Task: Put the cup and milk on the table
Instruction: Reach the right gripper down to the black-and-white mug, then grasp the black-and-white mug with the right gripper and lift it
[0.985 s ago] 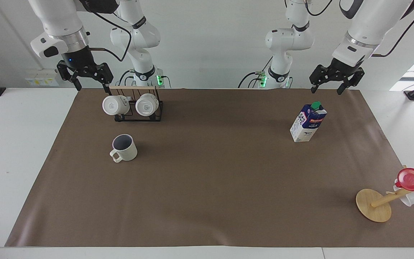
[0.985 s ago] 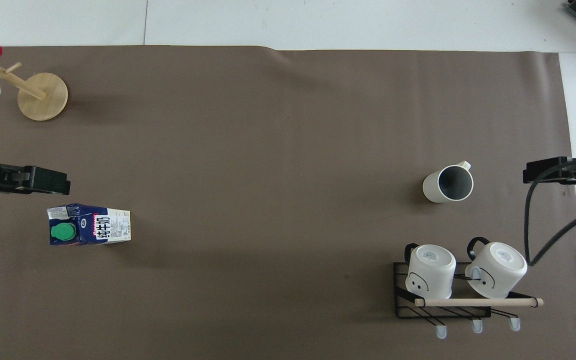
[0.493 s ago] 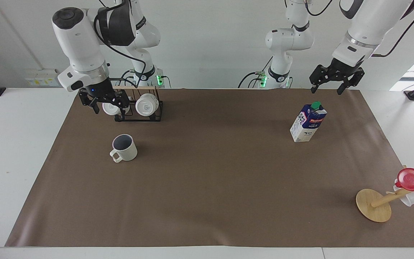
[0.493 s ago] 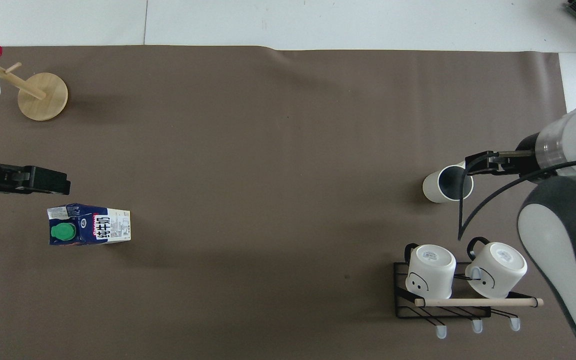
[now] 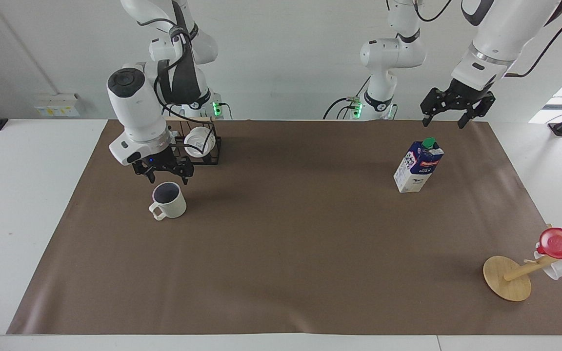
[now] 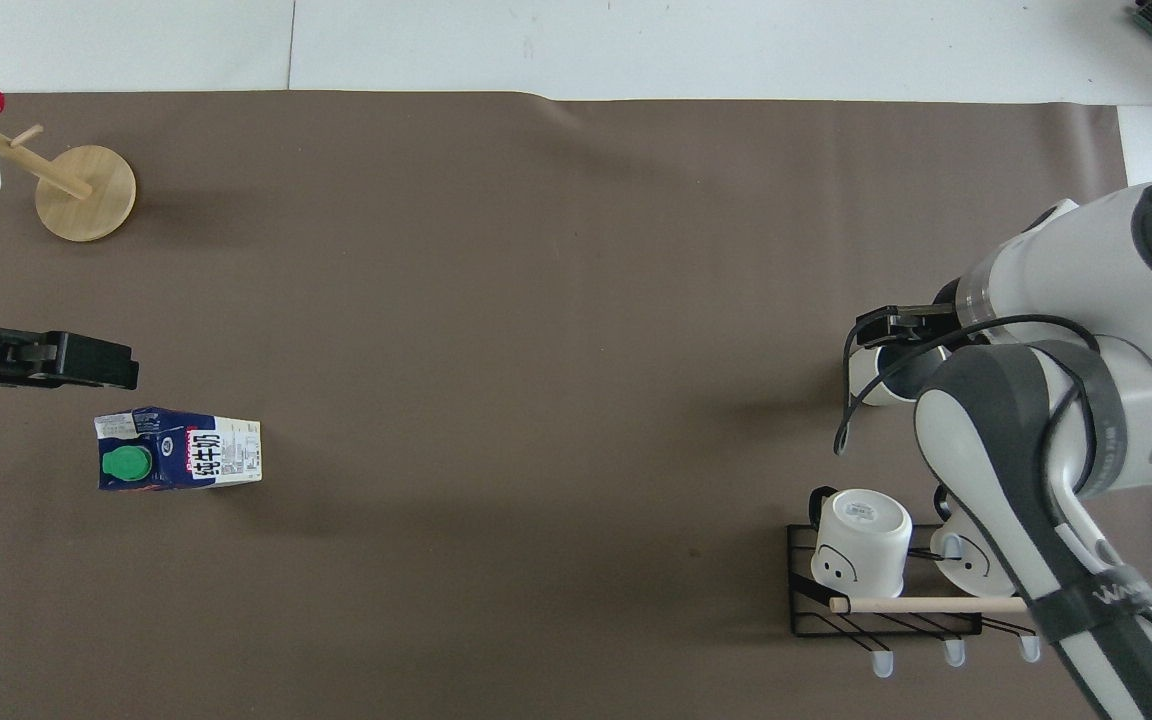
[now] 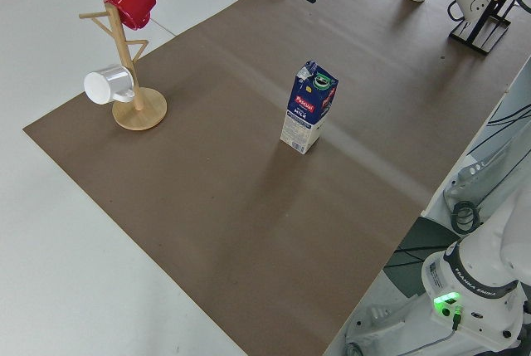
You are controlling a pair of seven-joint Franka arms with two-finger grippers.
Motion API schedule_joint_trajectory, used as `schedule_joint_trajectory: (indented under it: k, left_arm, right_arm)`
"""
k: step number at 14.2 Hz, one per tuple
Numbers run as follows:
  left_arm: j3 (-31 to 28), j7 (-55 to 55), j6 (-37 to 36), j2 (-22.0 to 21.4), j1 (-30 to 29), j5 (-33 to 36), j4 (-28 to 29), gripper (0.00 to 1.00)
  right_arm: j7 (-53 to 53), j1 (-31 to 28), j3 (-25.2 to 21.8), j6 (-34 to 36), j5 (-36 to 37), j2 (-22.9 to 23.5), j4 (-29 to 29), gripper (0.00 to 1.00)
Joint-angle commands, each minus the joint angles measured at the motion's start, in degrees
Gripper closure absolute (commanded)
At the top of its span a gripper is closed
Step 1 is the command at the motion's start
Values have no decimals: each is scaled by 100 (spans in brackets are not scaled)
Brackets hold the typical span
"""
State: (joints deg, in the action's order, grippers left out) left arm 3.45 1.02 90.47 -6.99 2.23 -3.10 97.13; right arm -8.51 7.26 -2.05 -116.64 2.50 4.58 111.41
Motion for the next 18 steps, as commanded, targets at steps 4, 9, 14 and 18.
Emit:
schedule_joint_trajectory:
  k: [4, 9, 14, 18]
  left_arm:
    - [-2, -85, -117, -13, -250, 98, -80, 0]
    - [7, -85, -108, -13, -206, 275, -97, 0]
    - [7, -102, -47, -13, -241, 275, -97, 0]
    - [-2, -67, -29, -13, -241, 257, -97, 0]
  right_arm:
    - [-90, -31, 21, -719, -47, 131, 583, 0]
    - [-90, -49, 21, -1290, -47, 315, 978, 0]
    - [-64, -75, 21, -1458, -47, 386, 1067, 0]
    - [-2, -93, 21, -1458, -39, 386, 1076, 31]
